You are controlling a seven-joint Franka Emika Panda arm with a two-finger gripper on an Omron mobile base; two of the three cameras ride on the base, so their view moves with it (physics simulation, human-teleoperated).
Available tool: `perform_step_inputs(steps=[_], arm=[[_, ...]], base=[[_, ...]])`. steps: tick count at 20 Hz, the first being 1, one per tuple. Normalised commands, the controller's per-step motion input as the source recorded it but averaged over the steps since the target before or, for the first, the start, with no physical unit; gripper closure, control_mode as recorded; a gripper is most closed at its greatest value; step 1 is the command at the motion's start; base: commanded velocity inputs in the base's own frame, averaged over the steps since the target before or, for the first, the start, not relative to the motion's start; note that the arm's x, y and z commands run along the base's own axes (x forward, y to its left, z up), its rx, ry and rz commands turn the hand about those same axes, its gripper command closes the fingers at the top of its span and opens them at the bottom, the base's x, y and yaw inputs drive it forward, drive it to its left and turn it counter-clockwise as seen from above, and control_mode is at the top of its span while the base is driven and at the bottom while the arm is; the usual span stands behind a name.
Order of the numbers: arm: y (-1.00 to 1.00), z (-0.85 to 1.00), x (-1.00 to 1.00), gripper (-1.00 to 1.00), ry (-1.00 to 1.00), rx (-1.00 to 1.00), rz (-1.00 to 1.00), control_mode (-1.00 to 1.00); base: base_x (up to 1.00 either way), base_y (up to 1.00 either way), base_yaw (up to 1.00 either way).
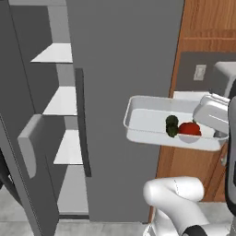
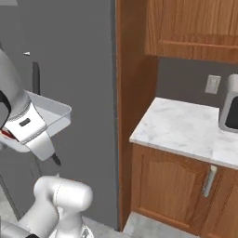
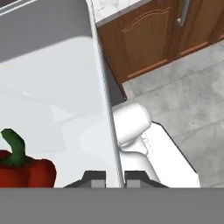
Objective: Take the bell pepper and squash out of the freezer and place them in the tupperware container on the counter. Then put the tupperware containing the vegetables back in the freezer.
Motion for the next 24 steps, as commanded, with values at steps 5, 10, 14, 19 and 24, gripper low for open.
perform_step_inputs(steps=[5, 10, 14, 19, 24], arm=[[0.0, 0.0, 0.0, 1.0, 0.0, 0.0, 0.0, 1.0], [0.0, 0.0, 0.0, 1.0, 0.0, 0.0, 0.0, 1.0], [0.0, 0.0, 0.0, 1.0, 0.0, 0.0, 0.0, 1.0], [0.0, 0.0, 0.0, 1.0, 0.0, 0.0, 0.0, 1.0], [0.0, 0.0, 0.0, 1.0, 0.0, 0.0, 0.0, 1.0]], base=[[0.61, 0.46, 0.2], [0.74, 0.18, 0.08], [0.48, 0.37, 0.0], [0.04, 0.84, 0.02], [0.31, 0.66, 0.01]])
